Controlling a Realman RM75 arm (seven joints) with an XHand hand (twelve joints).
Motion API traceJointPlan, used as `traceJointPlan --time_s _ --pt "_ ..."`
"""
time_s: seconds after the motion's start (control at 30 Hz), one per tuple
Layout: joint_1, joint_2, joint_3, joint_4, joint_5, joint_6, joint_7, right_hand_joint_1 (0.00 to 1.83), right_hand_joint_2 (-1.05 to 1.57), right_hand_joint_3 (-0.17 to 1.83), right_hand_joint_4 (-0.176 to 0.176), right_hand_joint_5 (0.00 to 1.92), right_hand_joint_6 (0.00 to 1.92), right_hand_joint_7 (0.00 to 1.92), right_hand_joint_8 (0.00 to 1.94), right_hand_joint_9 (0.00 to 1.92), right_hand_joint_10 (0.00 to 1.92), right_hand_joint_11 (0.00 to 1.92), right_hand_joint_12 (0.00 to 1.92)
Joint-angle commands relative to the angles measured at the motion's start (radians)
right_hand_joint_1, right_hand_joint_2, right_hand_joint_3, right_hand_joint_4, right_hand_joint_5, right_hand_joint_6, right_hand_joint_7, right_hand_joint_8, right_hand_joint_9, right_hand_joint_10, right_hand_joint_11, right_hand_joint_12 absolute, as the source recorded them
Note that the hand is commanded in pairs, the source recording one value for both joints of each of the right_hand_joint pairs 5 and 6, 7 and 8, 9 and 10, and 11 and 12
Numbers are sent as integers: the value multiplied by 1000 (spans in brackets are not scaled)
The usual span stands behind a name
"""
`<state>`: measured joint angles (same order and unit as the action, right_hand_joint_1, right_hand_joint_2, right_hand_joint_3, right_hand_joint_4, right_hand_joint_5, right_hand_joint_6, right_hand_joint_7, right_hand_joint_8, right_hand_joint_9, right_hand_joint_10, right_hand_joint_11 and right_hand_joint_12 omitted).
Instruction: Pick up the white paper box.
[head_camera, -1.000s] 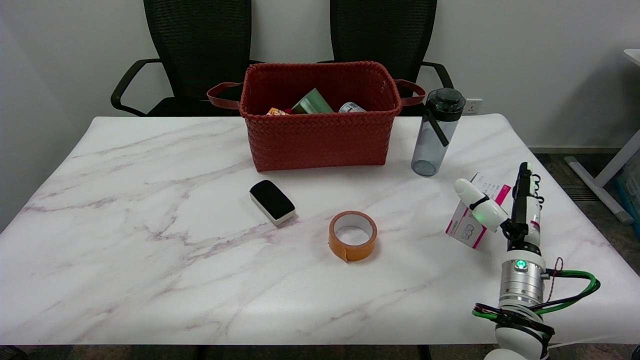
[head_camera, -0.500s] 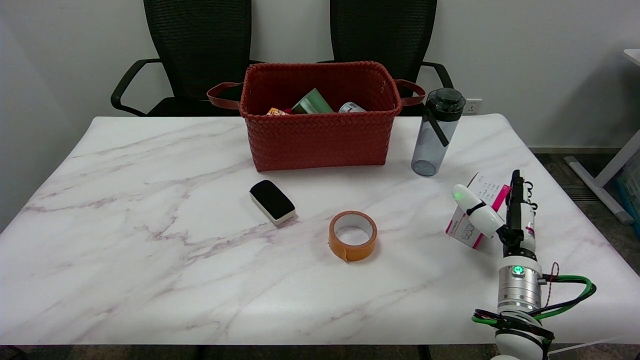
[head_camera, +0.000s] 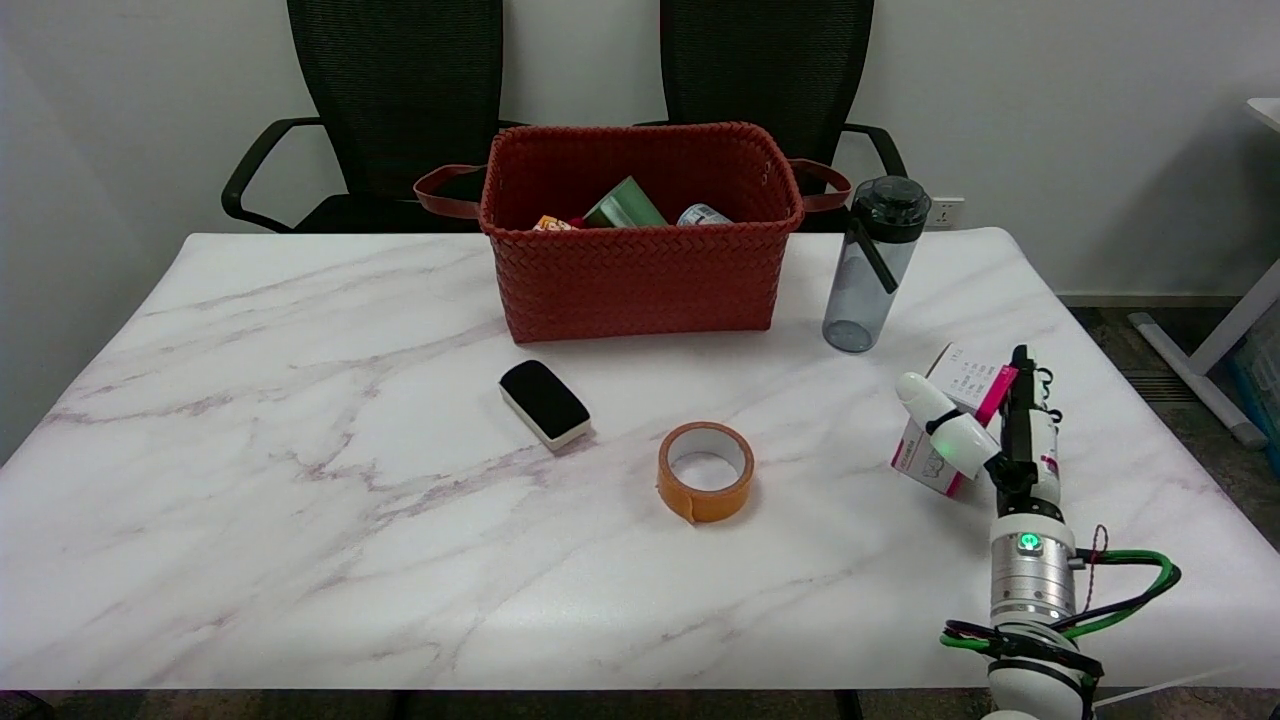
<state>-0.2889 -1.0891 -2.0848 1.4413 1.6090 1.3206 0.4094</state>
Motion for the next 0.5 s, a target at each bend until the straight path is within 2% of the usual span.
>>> traceJointPlan --time_s 0.03,0.5 --pt "10 5 0 -24 0 -19 37 793 625 -175 0 0 0 0 0 0 0 65 65" --pt "-12 -2 8 -73 -12 -22 92 924 529 -175 0 0 0 0 0 0 0 83 83"
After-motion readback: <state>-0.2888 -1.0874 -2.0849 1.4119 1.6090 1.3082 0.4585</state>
